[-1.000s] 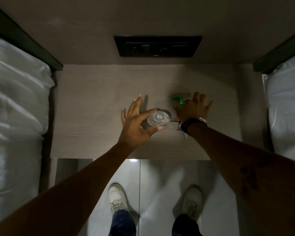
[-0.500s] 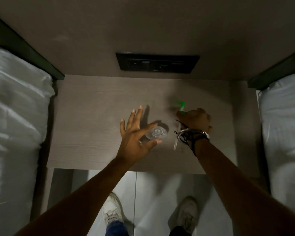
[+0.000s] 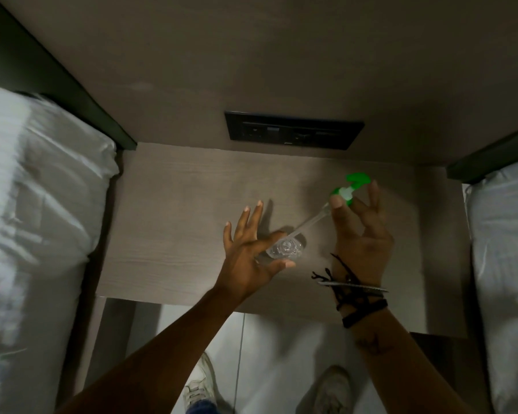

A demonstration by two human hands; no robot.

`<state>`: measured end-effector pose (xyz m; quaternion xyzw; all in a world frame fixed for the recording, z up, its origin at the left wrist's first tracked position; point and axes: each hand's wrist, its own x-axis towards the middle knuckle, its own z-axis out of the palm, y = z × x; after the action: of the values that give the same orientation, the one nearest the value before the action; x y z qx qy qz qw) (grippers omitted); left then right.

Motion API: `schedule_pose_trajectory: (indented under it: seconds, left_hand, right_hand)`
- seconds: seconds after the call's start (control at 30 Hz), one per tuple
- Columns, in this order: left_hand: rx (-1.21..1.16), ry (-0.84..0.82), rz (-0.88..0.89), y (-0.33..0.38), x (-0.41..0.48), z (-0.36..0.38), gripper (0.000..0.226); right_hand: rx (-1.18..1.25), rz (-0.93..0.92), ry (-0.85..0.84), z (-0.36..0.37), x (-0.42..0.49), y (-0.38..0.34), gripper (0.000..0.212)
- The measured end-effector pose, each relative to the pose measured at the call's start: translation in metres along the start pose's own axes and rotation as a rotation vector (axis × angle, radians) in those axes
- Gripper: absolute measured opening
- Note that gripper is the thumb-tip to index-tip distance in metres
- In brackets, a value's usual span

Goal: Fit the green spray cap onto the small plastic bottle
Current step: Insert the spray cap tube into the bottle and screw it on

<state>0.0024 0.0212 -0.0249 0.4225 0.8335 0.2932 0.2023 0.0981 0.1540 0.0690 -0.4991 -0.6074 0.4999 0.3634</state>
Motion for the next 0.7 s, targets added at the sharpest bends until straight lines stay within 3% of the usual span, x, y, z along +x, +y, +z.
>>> schedule_pose_trajectory:
  seconds: [0.4, 0.5, 0.7]
  left_hand:
    - [-0.053, 0.089, 0.063, -0.012, -0.001, 0.011, 0.046]
    - [-0.053, 0.102, 0.081, -0.012, -0.002, 0.012, 0.046]
    - [-0.048, 0.085, 0.076, -0.014, -0.002, 0.013, 0.049]
  right_hand:
    - [-0.359, -0.456, -0.294, -0.001, -0.036, 0.049, 0.034]
    - [-0.461, -0.458, -0.378, -0.001, -0.039, 0.061, 0.035]
    - [-0.442, -0.472, -0.303, 0.005, -0.036, 0.067, 0.035]
